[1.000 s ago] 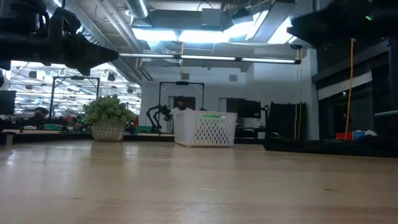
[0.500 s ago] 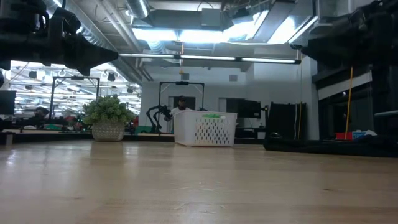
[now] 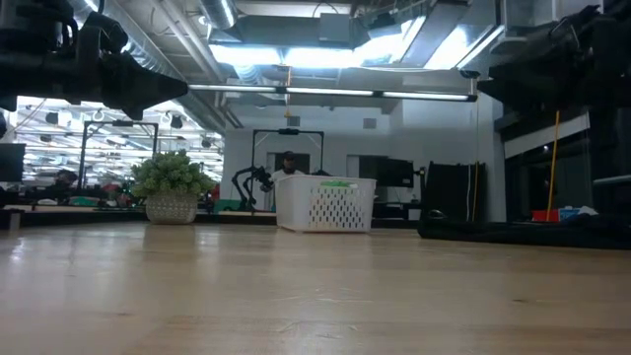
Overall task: Pick and placing Produce into tupperware
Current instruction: Return to Home Position
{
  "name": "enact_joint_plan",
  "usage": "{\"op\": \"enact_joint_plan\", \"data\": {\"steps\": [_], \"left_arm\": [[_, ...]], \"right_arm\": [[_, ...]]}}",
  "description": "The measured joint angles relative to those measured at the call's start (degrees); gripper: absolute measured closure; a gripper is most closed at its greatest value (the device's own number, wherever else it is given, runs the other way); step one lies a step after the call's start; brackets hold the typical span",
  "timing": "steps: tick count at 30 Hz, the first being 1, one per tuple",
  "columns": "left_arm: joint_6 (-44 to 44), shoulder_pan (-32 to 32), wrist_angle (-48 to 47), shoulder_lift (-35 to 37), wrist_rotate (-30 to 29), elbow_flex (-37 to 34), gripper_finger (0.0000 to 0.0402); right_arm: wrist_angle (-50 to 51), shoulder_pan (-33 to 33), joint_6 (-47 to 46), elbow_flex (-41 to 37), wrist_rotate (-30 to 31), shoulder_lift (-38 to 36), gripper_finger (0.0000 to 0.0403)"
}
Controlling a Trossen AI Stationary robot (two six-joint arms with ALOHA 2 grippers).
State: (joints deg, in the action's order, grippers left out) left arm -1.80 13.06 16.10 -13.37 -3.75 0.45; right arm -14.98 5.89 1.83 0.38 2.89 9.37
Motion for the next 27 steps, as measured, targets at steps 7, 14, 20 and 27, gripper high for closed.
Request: {"op": "enact_joint_plan", "data": {"steps": [7,14,20,27], "left_arm": [[0.0,0.0,0.0,0.0,0.0,0.0,0.0343],[0.0,0.0,0.0,0.0,0.0,0.0,0.0327],[0.0,0.0,0.0,0.0,0.0,0.0,0.0315],[0.0,0.0,0.0,0.0,0.0,0.0,0.0302]], "right_arm": [[-0.8,0.0,1.3,0.0,-0.1,-0.3,0.0185],[5.2,0.0,1.2,0.0,-1.0,-4.6,0.0185],[9.8,0.0,1.9,0.0,-4.6,-9.1,0.0185],[12.1,0.0,3.1,0.0,-4.6,-9.3,0.0185]]}}
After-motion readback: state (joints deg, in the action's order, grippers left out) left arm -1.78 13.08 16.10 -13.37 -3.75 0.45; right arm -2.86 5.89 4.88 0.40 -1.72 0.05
